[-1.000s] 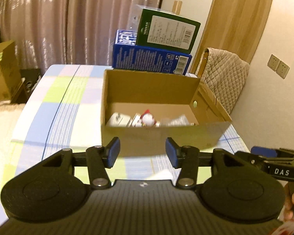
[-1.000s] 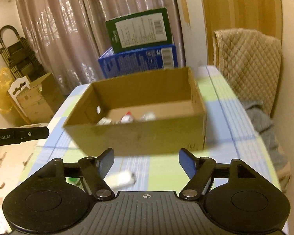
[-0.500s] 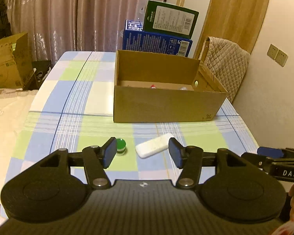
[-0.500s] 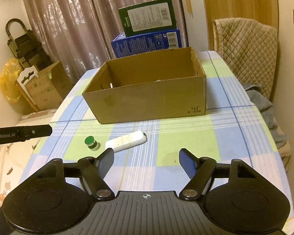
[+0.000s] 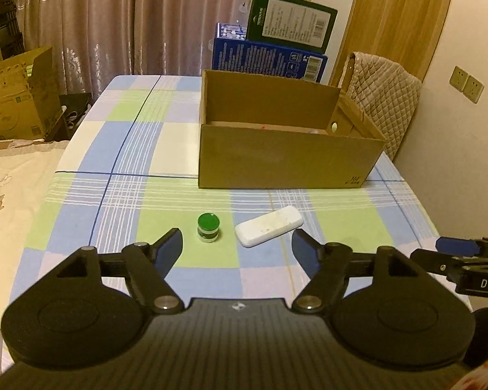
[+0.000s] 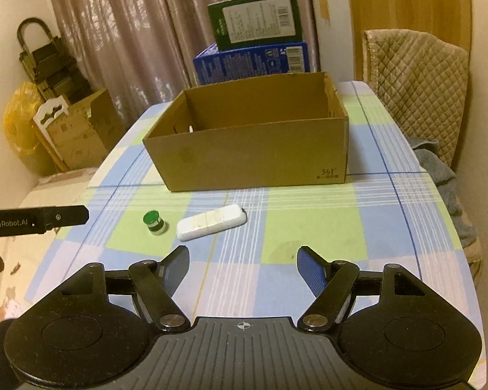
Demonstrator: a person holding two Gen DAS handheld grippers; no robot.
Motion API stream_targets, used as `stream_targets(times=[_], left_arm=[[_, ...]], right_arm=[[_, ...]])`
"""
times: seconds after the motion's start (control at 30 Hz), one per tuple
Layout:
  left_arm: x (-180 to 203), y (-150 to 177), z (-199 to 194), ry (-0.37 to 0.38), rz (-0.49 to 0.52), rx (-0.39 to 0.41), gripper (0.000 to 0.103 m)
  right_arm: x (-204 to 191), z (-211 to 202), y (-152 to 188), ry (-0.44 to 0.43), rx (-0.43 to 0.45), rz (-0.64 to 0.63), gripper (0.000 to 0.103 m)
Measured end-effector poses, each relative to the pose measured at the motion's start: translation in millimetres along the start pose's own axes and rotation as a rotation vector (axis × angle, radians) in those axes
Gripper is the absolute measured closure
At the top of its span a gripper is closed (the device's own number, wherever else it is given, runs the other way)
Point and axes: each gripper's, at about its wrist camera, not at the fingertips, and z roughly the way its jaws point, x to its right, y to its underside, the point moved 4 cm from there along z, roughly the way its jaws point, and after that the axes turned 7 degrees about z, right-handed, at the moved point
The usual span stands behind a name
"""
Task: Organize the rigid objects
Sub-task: 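Move both tools back from box toward green jar and white stick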
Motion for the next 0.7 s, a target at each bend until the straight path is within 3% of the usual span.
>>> stream_targets(times=[0.27, 0.7], left_arm=[[-17, 2, 26, -0.032, 0.041, -0.035, 0.03], [-36, 4, 98, -0.014, 0.136, -0.078, 0.03]], right_arm=[[-10, 34, -2, -0.022, -0.046, -0.154, 0.033], [-31, 142, 1, -0.083, -0.127, -0.633, 0.033]])
